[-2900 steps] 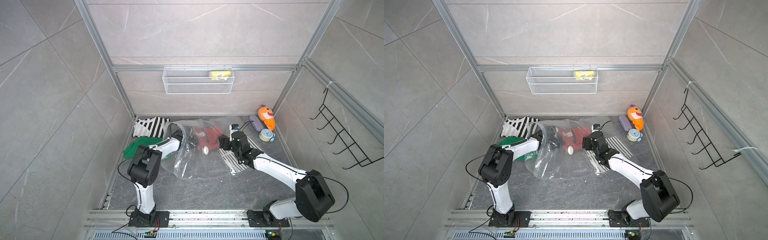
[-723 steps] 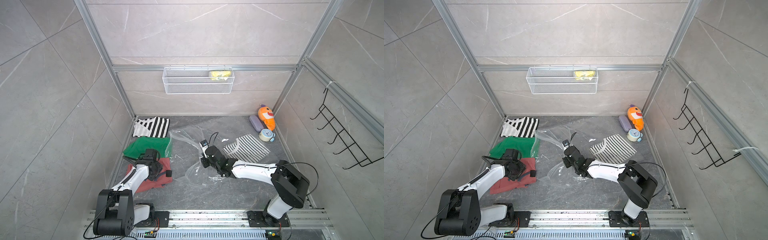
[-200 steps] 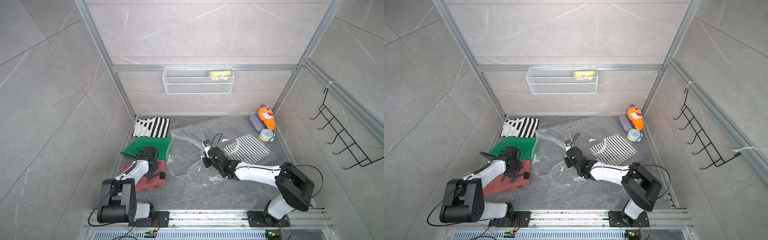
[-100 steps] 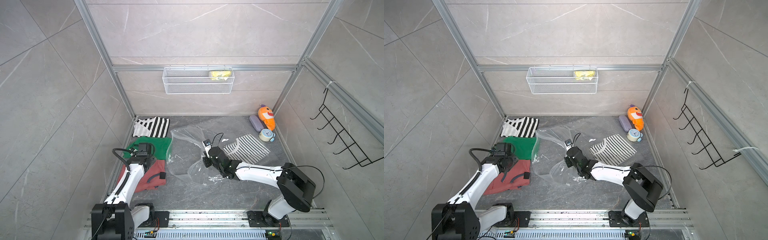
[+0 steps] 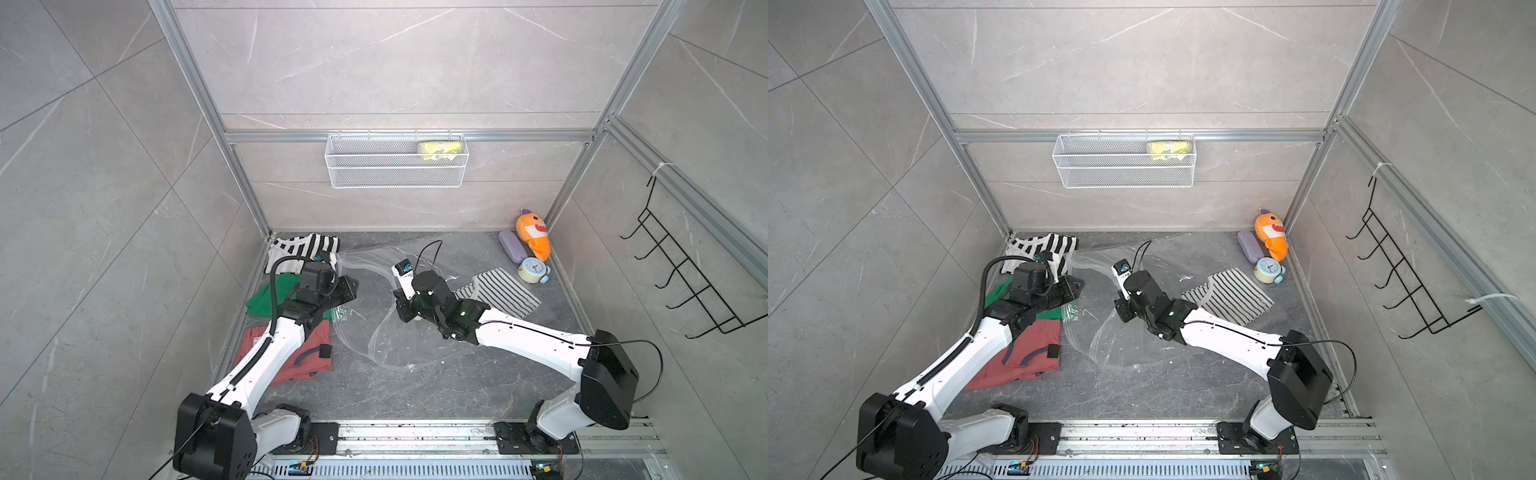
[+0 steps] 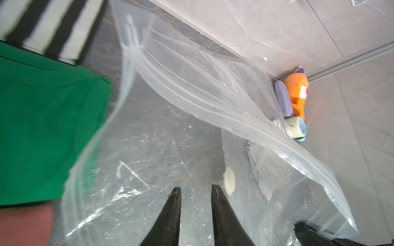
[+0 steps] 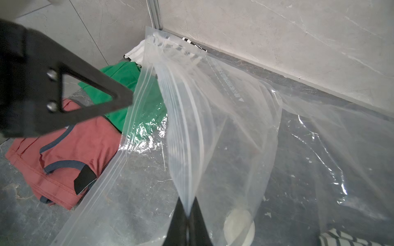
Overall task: Take the tank top out of the vacuum bag
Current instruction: Take out the tank top from the vacuum bag.
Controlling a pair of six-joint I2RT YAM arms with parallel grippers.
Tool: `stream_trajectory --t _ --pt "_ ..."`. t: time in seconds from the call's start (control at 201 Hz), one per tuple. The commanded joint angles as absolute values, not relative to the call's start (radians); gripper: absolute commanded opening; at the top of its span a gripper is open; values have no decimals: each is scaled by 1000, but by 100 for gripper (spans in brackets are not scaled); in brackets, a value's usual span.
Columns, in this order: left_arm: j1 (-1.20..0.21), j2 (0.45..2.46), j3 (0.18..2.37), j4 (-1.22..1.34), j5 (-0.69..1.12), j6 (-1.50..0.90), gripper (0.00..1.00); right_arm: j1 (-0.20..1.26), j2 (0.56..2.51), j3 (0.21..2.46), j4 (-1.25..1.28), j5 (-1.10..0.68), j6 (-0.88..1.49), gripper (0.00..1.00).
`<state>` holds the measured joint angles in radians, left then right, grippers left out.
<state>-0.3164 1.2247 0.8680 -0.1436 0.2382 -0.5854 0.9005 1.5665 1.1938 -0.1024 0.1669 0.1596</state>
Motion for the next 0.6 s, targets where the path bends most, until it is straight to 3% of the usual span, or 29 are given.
stream_trajectory --t 0.0,0.114,0.184,0.592 --pt "-322 1253 830 43 405 -527 24 907 1585 1254 -196 176 142 0" --pt "-326 1309 800 115 487 -530 23 907 1606 1295 -201 192 139 0" --pt "-334 1341 787 140 504 -526 14 908 1625 1332 -217 218 152 0" --pt "-415 1463 774 204 560 -482 15 910 1617 1373 -189 216 194 0"
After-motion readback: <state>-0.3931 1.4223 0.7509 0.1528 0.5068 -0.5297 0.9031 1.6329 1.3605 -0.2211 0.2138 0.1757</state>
